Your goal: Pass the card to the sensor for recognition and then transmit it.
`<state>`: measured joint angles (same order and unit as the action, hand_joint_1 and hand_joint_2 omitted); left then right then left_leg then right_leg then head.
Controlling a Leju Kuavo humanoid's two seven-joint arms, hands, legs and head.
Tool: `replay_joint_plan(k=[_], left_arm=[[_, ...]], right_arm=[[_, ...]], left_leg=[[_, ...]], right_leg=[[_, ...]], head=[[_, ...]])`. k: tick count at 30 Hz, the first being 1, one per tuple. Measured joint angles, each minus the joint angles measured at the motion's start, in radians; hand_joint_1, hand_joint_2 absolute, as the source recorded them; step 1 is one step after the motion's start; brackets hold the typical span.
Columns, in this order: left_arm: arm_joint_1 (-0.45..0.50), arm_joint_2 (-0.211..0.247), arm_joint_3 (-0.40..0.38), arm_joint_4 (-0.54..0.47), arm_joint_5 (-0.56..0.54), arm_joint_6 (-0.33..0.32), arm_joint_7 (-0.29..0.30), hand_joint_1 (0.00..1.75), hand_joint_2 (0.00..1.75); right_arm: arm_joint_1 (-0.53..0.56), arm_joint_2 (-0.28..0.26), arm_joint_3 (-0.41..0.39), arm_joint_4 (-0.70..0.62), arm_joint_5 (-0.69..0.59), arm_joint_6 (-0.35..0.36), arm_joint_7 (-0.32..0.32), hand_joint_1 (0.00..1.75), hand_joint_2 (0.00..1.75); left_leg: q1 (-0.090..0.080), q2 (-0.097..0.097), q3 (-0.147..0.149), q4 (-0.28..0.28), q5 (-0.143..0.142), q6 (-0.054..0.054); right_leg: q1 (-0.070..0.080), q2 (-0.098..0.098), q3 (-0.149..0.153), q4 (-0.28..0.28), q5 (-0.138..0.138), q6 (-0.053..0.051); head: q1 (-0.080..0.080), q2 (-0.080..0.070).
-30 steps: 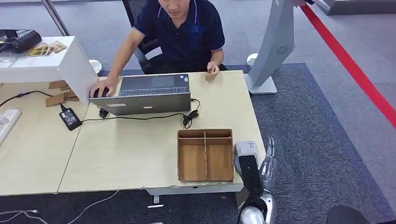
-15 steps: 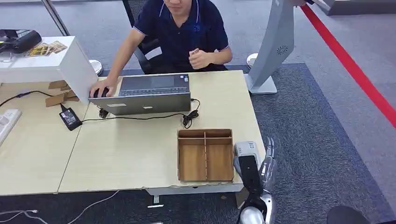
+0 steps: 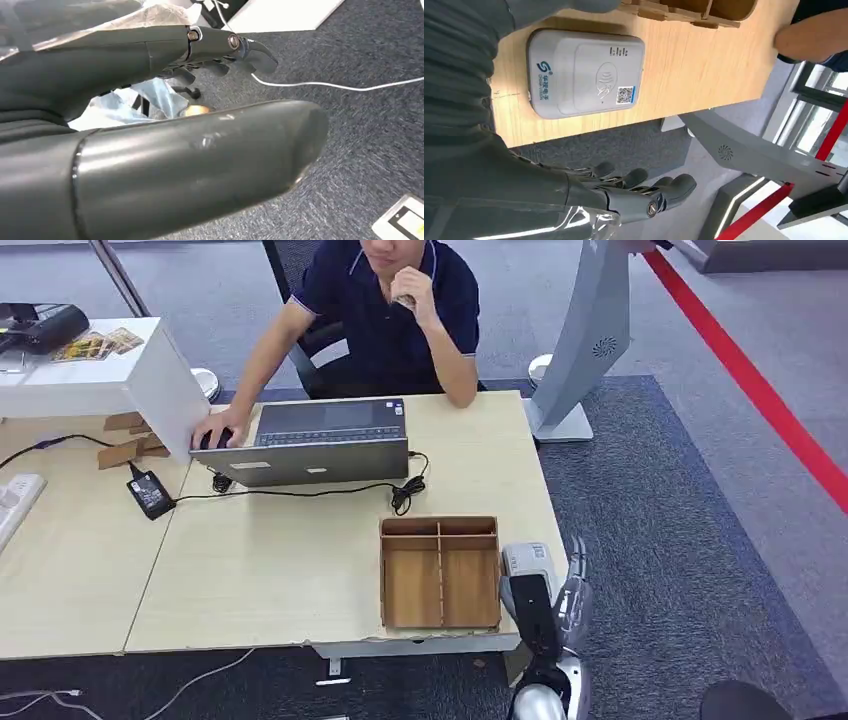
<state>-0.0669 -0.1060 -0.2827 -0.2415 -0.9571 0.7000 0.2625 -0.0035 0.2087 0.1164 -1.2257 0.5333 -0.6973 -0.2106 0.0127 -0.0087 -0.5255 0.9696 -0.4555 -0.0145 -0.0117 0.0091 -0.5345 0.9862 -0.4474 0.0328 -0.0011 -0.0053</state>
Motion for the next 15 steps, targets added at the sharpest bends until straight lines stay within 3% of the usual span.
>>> replay_joint_plan(k=[15], left_arm=[[0.000,0.000,0.000,0.000,-0.004,0.000,-0.001,0.00,0.00]], right_arm=[[0.000,0.000,0.000,0.004,0.012,0.000,0.010,0.00,1.75]], left_leg=[[0.000,0.000,0.000,0.000,0.000,0.000]], right_leg=[[0.000,0.000,0.000,0.000,0.000,0.000]], head=[[0.000,0.000]])
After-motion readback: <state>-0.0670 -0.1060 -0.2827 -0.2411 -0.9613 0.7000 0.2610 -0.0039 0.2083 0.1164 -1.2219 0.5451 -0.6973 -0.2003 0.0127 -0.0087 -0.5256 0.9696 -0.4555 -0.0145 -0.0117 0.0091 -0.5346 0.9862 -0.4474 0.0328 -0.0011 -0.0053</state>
